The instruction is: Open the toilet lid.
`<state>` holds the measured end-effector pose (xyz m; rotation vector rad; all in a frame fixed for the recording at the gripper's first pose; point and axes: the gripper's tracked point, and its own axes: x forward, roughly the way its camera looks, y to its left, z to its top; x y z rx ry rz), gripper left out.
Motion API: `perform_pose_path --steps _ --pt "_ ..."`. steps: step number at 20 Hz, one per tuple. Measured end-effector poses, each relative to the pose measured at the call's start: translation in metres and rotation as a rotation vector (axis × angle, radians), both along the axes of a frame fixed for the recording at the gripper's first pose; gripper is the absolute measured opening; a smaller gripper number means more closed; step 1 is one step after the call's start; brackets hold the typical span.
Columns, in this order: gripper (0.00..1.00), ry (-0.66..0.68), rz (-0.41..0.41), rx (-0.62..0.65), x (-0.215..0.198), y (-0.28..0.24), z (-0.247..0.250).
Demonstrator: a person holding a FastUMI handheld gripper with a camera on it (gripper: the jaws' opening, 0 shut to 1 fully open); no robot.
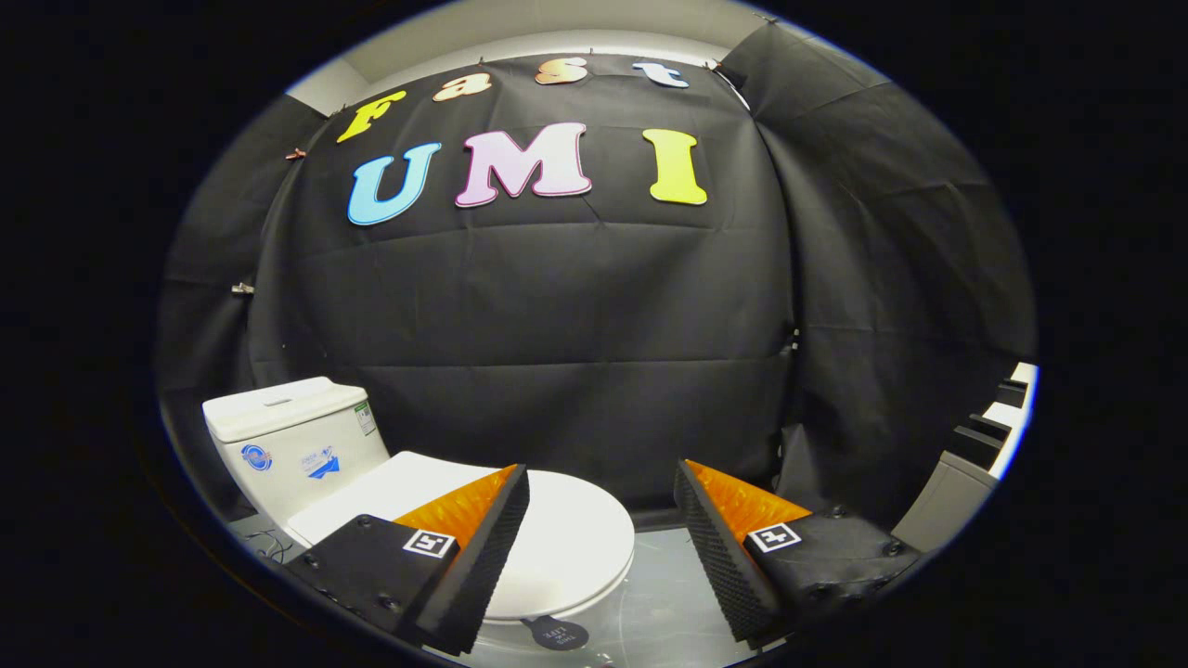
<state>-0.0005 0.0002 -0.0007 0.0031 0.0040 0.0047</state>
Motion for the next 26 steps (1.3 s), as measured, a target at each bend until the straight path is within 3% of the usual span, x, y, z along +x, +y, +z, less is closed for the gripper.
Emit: perform_pose_path --steps 9,15,19,25,26 --pt "0.98 0.046 0.007 0.01 0.001 -0.003 -0.017" --pt "0.99 0.203 0.014 0.078 -0.007 -0.019 -0.077" --pt "0.99 0.362 0.024 0.246 -0.015 -0.017 -0.131" --pt "0.96 0.582 0.009 0.64 -0.028 -0.005 -0.199" --pt "0.85 0.595 -0.004 0.696 -0.028 -0.007 -0.205"
